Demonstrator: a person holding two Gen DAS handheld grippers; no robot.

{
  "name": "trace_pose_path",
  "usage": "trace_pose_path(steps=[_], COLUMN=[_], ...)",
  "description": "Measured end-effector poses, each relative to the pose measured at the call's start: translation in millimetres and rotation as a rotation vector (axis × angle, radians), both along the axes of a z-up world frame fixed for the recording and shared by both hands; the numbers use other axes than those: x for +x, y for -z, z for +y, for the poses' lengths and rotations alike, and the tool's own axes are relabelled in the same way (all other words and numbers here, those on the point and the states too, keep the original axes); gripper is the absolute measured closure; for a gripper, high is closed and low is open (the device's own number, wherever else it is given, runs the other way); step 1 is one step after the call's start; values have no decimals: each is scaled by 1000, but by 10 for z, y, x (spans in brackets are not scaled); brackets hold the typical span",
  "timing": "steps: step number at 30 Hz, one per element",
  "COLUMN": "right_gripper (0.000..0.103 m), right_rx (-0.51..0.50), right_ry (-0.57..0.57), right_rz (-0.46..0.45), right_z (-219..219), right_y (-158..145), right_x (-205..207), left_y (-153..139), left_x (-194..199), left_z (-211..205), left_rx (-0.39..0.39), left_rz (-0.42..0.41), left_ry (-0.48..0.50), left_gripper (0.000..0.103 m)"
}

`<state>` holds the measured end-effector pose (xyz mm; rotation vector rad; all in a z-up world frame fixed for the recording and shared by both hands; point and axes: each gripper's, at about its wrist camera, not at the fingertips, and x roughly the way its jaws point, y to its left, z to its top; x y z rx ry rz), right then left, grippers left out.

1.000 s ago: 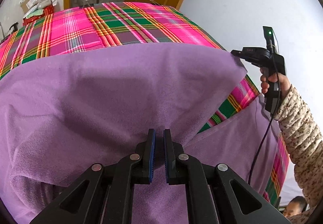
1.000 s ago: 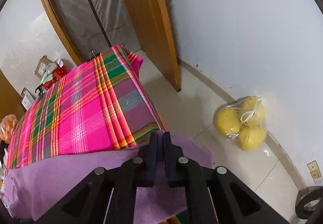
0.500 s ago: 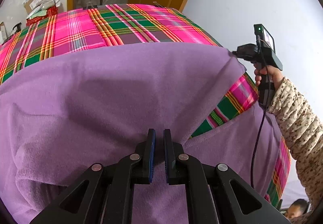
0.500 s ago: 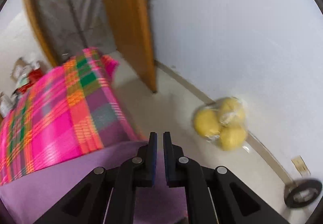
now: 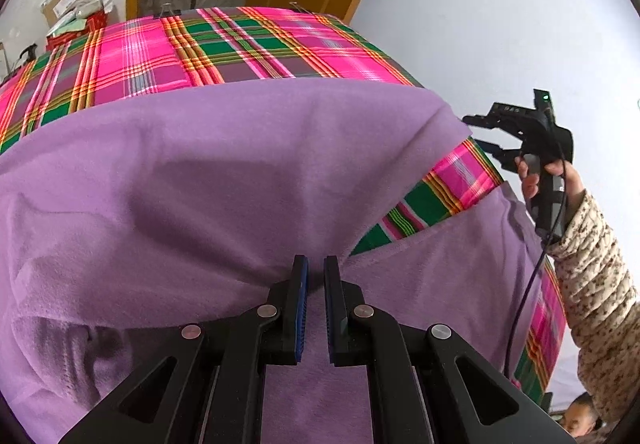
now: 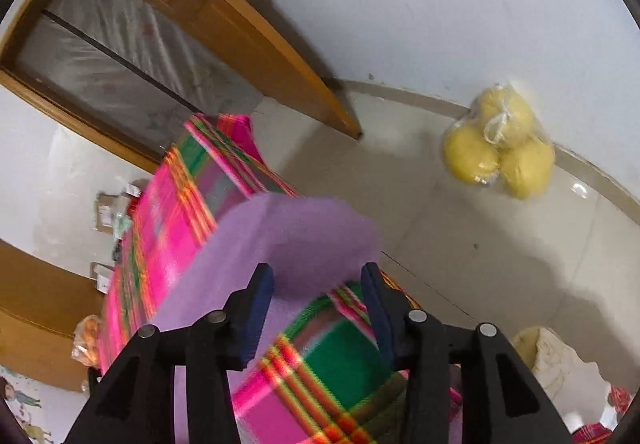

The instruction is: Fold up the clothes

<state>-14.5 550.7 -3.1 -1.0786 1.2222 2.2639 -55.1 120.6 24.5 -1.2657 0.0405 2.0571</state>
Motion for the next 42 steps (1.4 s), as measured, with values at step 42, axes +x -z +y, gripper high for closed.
trace_pose_path(steps=[42], right_gripper=[82], right_rx=[309], right_ry=[-717], right_rz=[97], right_z=[-2479], right_y=[-523], right_x=[195], left_y=[-60], left_x=[644], left_z=[-2088], left_rx=[50], left_rz=[-19], left_ry=[-516], left_gripper=[95])
